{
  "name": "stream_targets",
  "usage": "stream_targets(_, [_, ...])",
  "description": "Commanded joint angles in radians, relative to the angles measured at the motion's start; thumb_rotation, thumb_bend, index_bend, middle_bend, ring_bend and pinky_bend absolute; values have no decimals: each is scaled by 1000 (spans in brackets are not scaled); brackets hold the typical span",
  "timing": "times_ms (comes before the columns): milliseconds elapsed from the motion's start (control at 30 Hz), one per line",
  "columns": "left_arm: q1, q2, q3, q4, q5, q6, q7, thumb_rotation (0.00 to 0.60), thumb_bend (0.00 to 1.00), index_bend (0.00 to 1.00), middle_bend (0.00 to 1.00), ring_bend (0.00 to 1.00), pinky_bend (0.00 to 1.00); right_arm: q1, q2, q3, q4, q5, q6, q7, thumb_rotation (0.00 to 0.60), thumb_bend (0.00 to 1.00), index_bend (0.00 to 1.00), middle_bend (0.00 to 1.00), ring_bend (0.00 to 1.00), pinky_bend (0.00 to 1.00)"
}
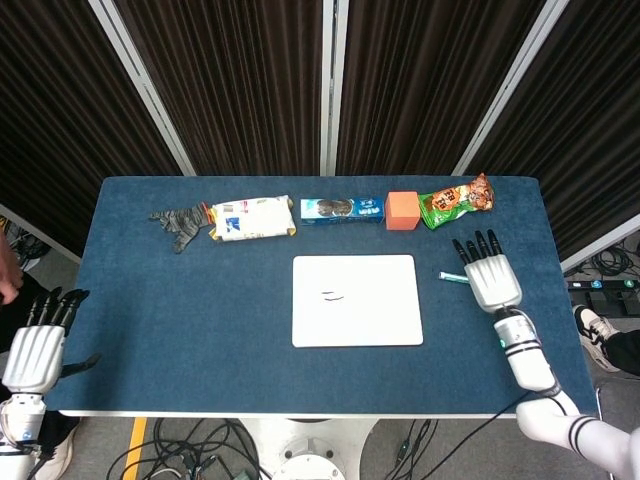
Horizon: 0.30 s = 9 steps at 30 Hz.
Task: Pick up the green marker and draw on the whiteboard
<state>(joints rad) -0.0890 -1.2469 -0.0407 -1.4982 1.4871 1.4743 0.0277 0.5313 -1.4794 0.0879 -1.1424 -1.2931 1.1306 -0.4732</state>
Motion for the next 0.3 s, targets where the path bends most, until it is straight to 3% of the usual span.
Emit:
stream_targets(33, [-2,-2,-1,1,1,0,-1,600,0,125,121,0,0,-149,215,-15,-292,-75,210,174,600,441,134,232,41,49])
stream_targets(167, [-8,-5,-5,0,5,0,1,600,0,125,121,0,0,-250,340,-70,-427,-185,341,357,600,441,191,253,67,49])
stream_targets(300, [-12,-5,-7,-6,8,2,9,600,0,125,120,0,0,-320,400,-111,-467,-277,443,462,600,441,199,255,67,49])
